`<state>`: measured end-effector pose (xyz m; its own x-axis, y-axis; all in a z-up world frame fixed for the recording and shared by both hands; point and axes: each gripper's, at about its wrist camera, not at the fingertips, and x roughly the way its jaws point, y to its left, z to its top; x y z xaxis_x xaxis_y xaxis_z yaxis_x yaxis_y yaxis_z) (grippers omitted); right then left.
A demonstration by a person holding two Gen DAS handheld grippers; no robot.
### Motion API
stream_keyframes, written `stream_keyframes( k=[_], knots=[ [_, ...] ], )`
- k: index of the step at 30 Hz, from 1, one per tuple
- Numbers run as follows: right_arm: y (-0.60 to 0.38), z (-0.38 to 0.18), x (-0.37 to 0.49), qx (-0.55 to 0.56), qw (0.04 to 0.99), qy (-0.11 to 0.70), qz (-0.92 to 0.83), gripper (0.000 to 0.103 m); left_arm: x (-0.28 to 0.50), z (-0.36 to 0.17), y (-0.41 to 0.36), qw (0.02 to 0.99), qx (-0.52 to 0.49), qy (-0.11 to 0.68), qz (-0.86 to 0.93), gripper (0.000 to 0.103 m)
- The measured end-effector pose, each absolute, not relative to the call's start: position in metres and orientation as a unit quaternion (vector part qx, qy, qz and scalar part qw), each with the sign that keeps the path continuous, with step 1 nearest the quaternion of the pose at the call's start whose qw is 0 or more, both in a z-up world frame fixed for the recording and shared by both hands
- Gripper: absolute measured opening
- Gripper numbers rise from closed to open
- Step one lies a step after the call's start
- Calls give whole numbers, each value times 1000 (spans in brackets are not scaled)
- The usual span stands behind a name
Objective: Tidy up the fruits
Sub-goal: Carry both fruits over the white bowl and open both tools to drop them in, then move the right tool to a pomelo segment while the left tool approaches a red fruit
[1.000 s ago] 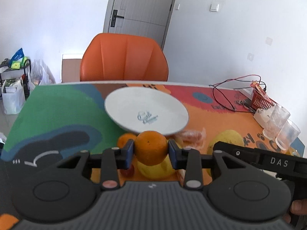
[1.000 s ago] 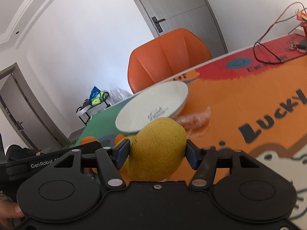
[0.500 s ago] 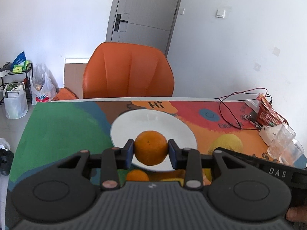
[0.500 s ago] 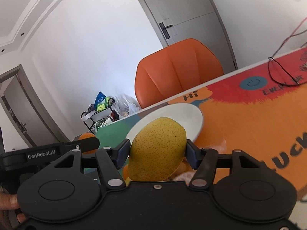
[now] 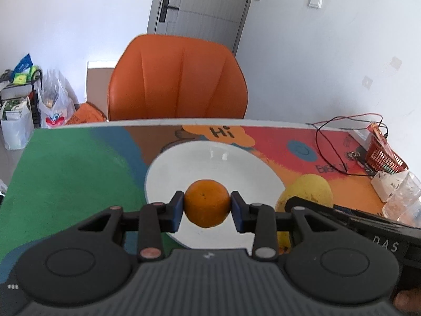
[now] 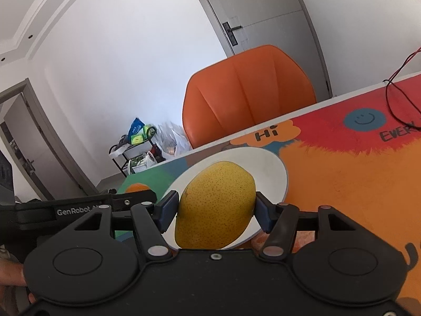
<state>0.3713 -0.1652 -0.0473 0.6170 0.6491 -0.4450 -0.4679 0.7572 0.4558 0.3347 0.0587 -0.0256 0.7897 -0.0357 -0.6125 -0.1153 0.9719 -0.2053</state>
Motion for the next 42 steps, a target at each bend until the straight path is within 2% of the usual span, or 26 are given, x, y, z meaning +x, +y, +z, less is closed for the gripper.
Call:
stream_keyframes(
  k=[12, 22, 25, 28, 30, 33, 38, 42],
  knots=[
    [-146, -71, 400, 129, 877, 334, 322, 59, 366, -63, 66, 918, -126, 374, 29, 36],
    [-143, -75, 398, 130, 874, 347, 314, 59, 352, -51, 64, 924, -122, 362, 37, 40],
    [-144, -75, 399, 132, 874, 351, 310, 59, 344, -46, 64, 923, -130, 360, 39, 49],
    [-147, -68, 394, 131, 876, 351, 303, 62, 334, -40, 63, 926, -138, 350, 41, 64],
    [-152, -65, 388, 132, 878, 344, 304, 62, 327, -36, 62, 929, -139, 340, 49, 79],
    [-160, -59, 378, 133, 881, 342, 300, 63, 316, -31, 61, 934, -135, 327, 56, 84],
    [-176, -53, 357, 139, 884, 335, 296, 78, 295, -26, 62, 934, -146, 321, 62, 89],
    [-185, -51, 341, 138, 885, 331, 298, 84, 277, -23, 62, 937, -147, 310, 68, 91]
  ],
)
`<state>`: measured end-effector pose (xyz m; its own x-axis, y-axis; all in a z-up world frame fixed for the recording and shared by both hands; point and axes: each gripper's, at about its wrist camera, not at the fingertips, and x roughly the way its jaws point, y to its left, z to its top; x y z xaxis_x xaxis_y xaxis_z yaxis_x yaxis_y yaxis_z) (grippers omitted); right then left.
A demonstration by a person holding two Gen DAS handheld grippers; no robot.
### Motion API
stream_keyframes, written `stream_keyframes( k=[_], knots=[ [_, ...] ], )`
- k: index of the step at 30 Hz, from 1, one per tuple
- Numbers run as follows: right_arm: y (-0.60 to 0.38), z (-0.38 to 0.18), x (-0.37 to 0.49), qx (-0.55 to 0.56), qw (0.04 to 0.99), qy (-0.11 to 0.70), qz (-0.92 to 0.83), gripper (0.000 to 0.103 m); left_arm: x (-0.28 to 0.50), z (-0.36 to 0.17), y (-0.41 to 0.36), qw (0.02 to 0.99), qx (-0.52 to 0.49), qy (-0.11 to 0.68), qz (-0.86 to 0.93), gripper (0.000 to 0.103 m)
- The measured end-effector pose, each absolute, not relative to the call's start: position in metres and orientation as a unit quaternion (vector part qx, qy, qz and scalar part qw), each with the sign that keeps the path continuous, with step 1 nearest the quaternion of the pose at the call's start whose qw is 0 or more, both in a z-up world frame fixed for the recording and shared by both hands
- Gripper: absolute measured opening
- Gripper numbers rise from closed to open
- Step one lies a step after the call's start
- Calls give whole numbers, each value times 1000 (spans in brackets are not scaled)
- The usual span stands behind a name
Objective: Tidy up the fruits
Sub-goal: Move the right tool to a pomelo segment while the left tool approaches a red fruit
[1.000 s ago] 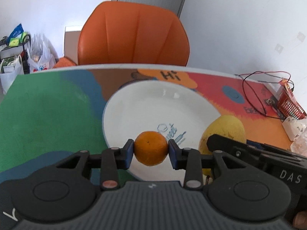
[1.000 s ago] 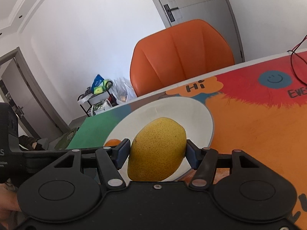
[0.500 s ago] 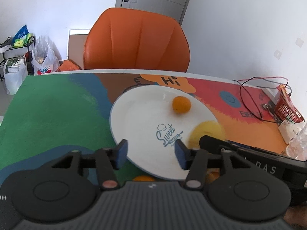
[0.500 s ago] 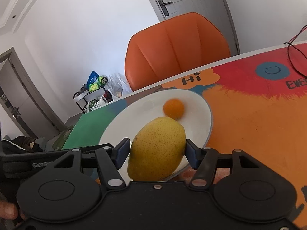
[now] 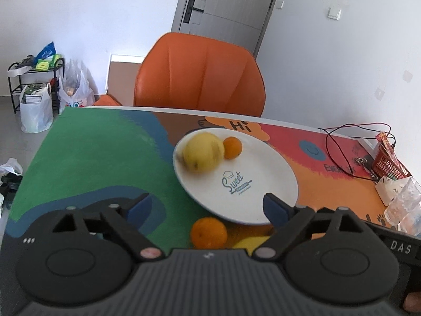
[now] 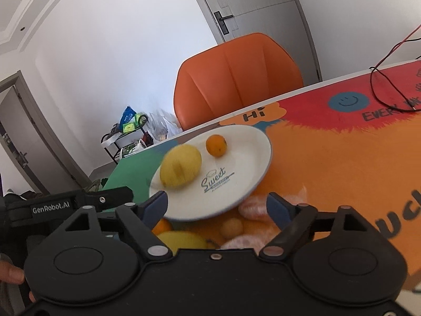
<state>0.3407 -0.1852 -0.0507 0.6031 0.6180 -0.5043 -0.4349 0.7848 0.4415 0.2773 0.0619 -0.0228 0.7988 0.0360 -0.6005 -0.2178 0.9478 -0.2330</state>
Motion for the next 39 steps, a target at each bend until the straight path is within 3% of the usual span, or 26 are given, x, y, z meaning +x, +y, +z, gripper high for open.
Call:
stream_keyframes(
  k=[14, 28, 30, 37, 39],
  knots=[
    [-208, -52, 296, 148, 887, 327, 291, 100, 227, -23, 58, 940, -155, 295, 71, 96],
    [-209, -61, 265, 146, 889, 325, 287, 103, 197, -34, 64, 941, -154, 293, 71, 96],
    [-208, -62, 261, 142, 892, 321, 285, 102, 193, -37, 65, 941, -154, 291, 74, 96],
    [-196, -73, 259, 127, 885, 342, 289, 78, 186, -51, 74, 938, -159, 294, 89, 92],
    [-193, -78, 260, 124, 884, 348, 287, 73, 185, -55, 78, 937, -159, 296, 94, 83]
  ],
)
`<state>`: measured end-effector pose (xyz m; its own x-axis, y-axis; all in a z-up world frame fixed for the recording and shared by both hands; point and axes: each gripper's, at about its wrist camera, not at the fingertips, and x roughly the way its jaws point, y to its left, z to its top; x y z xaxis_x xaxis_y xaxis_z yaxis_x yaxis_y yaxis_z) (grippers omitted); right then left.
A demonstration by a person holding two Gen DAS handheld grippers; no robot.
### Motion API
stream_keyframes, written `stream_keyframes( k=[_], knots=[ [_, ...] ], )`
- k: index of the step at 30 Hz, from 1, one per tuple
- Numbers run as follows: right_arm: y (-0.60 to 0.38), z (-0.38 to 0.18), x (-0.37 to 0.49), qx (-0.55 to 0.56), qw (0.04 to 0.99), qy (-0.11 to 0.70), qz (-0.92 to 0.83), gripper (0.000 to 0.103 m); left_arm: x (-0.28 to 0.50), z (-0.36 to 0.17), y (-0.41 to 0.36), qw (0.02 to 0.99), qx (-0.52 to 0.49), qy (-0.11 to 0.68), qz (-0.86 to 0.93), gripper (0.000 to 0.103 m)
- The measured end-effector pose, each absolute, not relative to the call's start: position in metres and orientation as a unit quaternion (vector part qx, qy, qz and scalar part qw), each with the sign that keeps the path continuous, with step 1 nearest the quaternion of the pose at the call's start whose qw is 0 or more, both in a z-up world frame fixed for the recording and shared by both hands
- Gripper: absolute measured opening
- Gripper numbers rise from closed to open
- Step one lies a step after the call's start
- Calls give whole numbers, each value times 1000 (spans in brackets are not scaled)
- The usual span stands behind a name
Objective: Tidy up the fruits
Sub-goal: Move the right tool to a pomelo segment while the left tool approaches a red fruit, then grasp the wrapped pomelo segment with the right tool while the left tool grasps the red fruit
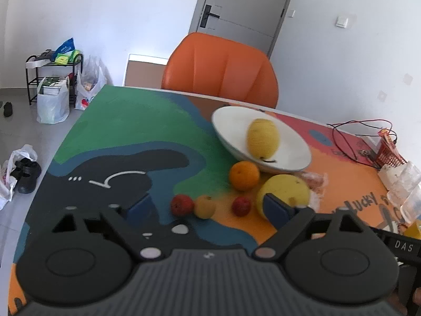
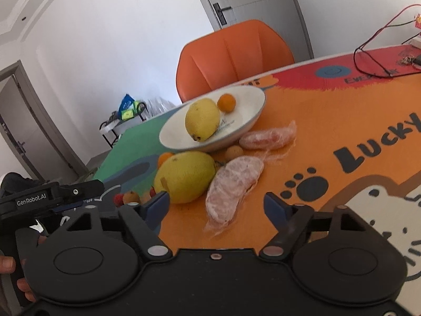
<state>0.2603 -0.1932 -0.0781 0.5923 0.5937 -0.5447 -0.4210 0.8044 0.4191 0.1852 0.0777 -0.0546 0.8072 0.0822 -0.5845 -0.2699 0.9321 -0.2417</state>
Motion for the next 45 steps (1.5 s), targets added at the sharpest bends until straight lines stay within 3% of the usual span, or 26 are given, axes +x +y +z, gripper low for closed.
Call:
stream_keyframes(
  k=[3, 9, 17, 31, 33, 35, 45],
  knots=[
    [-190, -84, 262, 123, 881, 357, 285, 65, 187, -60, 82, 935, -160, 302, 100, 66],
    [-181, -88, 265, 116, 880, 362, 286, 62, 192, -71, 94, 930, -167, 307, 114, 48],
    [-169, -97, 275, 101, 878, 374, 280, 53, 200, -81, 100, 926, -175, 313, 115, 41],
    [-152, -100, 284, 73, 888, 366, 268, 53, 213, -91, 108, 924, -186, 314, 115, 32],
    [-150, -100, 282, 64, 891, 364, 264, 48, 212, -92, 107, 925, -185, 314, 109, 24],
    [-151, -100, 281, 53, 896, 360, 256, 38, 209, -93, 107, 926, -190, 307, 109, 24],
    [-182, -101, 276, 74, 894, 364, 251, 32, 201, -85, 103, 930, -193, 295, 100, 23]
  ],
)
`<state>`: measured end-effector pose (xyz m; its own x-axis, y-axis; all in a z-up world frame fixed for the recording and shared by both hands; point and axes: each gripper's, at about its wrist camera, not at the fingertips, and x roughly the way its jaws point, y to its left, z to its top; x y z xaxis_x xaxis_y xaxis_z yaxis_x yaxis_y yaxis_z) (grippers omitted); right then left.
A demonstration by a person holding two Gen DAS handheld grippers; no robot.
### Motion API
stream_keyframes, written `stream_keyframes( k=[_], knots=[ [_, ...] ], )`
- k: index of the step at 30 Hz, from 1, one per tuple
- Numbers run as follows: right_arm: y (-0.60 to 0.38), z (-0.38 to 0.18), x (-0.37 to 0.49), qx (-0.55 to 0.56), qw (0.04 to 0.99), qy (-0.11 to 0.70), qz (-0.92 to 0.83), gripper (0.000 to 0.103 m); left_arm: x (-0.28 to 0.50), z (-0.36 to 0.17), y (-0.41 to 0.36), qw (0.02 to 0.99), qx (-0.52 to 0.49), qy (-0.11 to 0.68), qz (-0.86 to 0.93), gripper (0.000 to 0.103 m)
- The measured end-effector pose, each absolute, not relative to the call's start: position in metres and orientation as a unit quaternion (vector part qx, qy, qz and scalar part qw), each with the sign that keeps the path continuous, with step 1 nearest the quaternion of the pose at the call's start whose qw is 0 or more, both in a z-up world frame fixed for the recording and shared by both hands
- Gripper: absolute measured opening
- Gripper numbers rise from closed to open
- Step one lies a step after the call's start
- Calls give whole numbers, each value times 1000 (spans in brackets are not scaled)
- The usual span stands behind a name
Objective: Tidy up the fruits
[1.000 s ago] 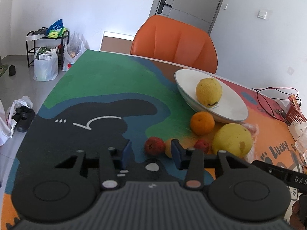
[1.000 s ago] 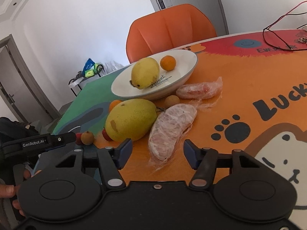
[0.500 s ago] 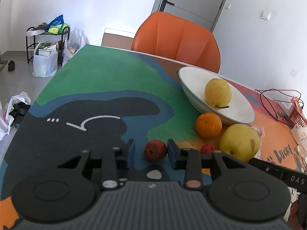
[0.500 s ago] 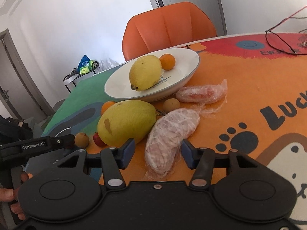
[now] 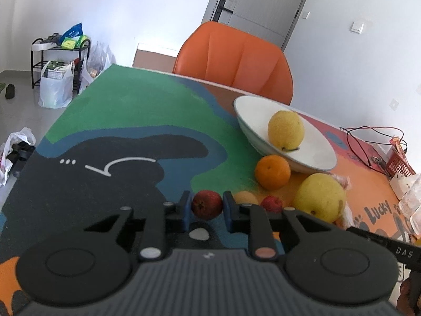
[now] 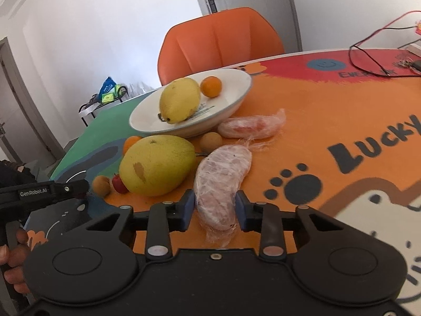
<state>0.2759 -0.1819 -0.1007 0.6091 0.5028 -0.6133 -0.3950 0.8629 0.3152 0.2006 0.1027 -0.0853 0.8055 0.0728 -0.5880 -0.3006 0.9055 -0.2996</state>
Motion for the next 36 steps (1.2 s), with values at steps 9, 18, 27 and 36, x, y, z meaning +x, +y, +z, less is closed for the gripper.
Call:
stream_keyframes(
  k=[9, 18, 27, 36],
  knots=[
    [-198, -102, 274, 80, 899, 363, 233, 36, 195, -69, 89, 938, -184, 279, 90, 23],
    [-184, -102, 281, 62, 906, 353, 227, 53, 195, -67, 89, 940, -190, 272, 80, 23],
    [-178, -103, 280, 35, 918, 339, 201, 39, 196, -64, 87, 943, -188, 268, 66, 23],
    [-196, -96, 273, 65, 918, 330, 210, 35, 193, -45, 78, 949, -179, 255, 54, 23]
  ],
)
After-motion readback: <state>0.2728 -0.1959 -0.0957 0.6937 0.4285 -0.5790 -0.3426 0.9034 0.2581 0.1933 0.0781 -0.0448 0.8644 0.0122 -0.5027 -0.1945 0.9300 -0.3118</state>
